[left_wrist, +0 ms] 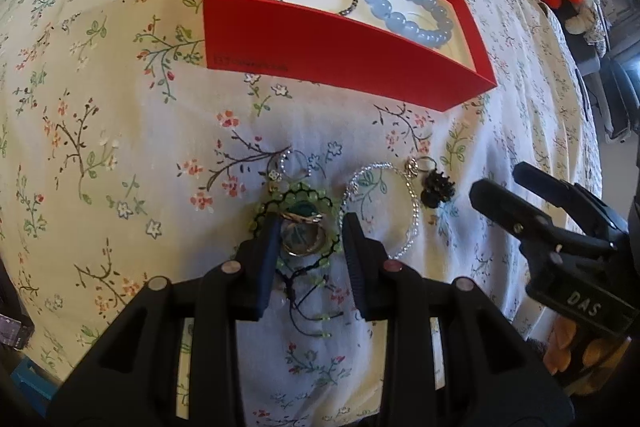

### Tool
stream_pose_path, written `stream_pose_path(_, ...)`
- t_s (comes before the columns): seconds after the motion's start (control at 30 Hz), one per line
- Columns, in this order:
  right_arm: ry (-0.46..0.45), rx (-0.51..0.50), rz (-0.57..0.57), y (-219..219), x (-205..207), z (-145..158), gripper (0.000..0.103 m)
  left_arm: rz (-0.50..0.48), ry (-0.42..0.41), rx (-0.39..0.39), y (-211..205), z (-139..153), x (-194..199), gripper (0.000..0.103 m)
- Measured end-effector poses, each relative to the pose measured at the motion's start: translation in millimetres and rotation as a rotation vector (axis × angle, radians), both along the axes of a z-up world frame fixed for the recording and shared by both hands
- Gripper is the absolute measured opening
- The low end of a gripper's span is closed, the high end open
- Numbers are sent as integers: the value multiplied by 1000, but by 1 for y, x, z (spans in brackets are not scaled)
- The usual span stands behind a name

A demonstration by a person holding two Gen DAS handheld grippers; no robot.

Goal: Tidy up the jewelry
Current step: 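Grasp the green-stone gold ring with the left gripper while the right grasps the black charm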

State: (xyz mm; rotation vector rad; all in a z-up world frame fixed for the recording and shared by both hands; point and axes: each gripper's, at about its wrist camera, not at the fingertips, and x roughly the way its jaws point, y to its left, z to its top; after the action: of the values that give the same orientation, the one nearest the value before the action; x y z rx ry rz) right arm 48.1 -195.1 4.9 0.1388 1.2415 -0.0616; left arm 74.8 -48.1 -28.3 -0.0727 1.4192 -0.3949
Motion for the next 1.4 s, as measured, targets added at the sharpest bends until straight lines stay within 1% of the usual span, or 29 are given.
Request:
stream_pose_path(0.1, 0, 0, -2, 0, 0, 0, 78, 0, -8, 14, 1, -2, 1, 27)
stream_pose_path(0.23, 0, 1, -7, -1, -1, 1, 78, 2, -18, 14, -2, -3, 1, 25)
stream_pose_path(0.53, 4, 3, -10, -2, -2, -1, 78, -17, -57, -6, 14, 14, -3, 25)
stream_pose_path(0.7, 27, 7, -10, -1, 0, -9, 78, -21, -89, -10, 26, 22, -6, 25)
stream_pose_path(0.9, 71, 26, -5, 6, 7, -23, 78, -5, -90, -1, 38, 22, -6, 25)
stream_pose_path(1.17, 81, 28, 4, 15, 14, -31, 78, 6, -92, 4, 50, 24, -7, 25)
stream_pose_path(1.2, 82, 28, 7, 17, 15, -32, 77, 8, -91, 4, 51, 23, -6, 25)
stream_pose_path(1.27, 85, 24, 14, 21, 16, -34, 72, 10, -90, 4, 52, 23, -6, 25)
stream_pose_path(1.3, 87, 26, 18, 22, 19, -35, 67, 12, -90, 4, 53, 23, -5, 25)
stream_pose_path(1.33, 90, 29, 20, 23, 19, -36, 64, 12, -89, 4, 54, 24, -6, 25)
stream_pose_path(1.4, 94, 35, 24, 22, 21, -38, 55, 13, -89, 5, 54, 24, -6, 25)
